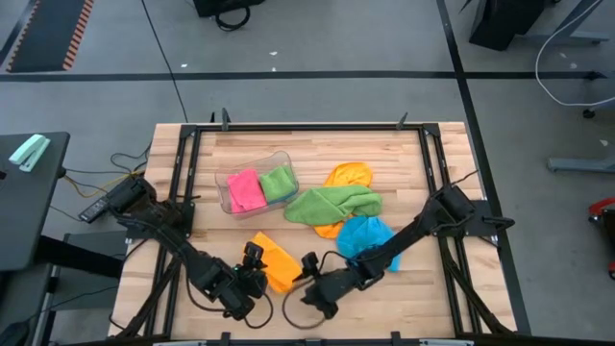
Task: Fold microfiber towels
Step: Fold the bottom yellow microfiber towel
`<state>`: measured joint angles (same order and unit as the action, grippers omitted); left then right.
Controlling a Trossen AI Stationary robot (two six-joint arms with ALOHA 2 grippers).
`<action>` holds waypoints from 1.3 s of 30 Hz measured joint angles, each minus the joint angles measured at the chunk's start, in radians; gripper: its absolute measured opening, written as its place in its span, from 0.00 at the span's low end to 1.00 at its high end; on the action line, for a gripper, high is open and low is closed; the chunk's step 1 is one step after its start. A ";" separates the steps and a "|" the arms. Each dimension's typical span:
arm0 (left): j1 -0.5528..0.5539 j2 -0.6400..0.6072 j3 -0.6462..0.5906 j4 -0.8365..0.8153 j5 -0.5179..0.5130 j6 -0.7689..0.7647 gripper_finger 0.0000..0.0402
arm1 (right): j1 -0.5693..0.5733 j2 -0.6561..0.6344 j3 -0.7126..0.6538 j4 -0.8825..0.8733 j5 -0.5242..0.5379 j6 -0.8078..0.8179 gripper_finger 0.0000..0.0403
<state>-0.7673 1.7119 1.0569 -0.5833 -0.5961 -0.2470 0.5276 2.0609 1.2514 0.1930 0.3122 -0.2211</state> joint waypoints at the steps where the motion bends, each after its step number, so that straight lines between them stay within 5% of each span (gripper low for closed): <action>1: -0.006 -0.001 0.000 -0.001 0.000 -0.001 0.43 | 0.002 0.000 0.000 0.008 0.000 -0.005 0.72; 11: -0.015 0.003 0.000 0.107 0.000 -0.002 0.43 | -0.044 0.044 0.000 0.075 -0.002 -0.032 0.71; 39: -0.025 0.001 0.000 -0.017 0.000 -0.032 0.43 | -0.116 0.169 0.002 0.199 -0.119 -0.108 0.69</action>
<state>-0.7924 1.7130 1.0565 -0.6003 -0.5959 -0.2785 0.4114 2.2299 1.2533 0.3918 0.1931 -0.3295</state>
